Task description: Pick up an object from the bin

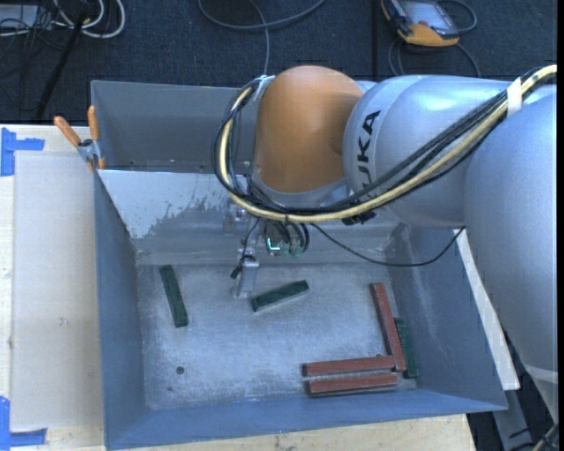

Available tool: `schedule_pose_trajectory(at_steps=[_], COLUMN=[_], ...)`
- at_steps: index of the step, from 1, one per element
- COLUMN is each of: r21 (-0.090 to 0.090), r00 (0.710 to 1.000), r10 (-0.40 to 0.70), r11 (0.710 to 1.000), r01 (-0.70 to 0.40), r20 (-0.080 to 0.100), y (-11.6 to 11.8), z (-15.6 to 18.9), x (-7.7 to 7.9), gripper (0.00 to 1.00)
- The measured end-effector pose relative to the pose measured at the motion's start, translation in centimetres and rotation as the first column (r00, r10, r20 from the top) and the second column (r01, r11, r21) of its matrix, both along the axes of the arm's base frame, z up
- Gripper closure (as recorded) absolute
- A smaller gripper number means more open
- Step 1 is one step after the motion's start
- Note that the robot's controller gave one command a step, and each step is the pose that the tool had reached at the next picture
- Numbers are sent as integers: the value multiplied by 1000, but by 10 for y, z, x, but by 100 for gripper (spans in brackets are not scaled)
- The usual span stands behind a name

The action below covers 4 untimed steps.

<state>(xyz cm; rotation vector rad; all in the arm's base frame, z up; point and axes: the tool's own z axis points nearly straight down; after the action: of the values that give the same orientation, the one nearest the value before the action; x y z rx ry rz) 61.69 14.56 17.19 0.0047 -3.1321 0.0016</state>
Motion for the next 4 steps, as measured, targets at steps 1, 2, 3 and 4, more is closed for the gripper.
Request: schedule_pose_trajectory(at_steps=[1, 2, 3, 4], r21=[1, -2, 2, 2], r00=[982, 915, 916, 916], r10=[187, 402, 402, 401], r11=[982, 916, 916, 916], r01=[-187, -402, -402, -401], r20=[0, 11, 12, 11], y=[-61, -131, -128, -128], z=[-106, -102, -102, -102], x=[-42, -14, -14, -14], gripper=[0, 0, 100, 0])
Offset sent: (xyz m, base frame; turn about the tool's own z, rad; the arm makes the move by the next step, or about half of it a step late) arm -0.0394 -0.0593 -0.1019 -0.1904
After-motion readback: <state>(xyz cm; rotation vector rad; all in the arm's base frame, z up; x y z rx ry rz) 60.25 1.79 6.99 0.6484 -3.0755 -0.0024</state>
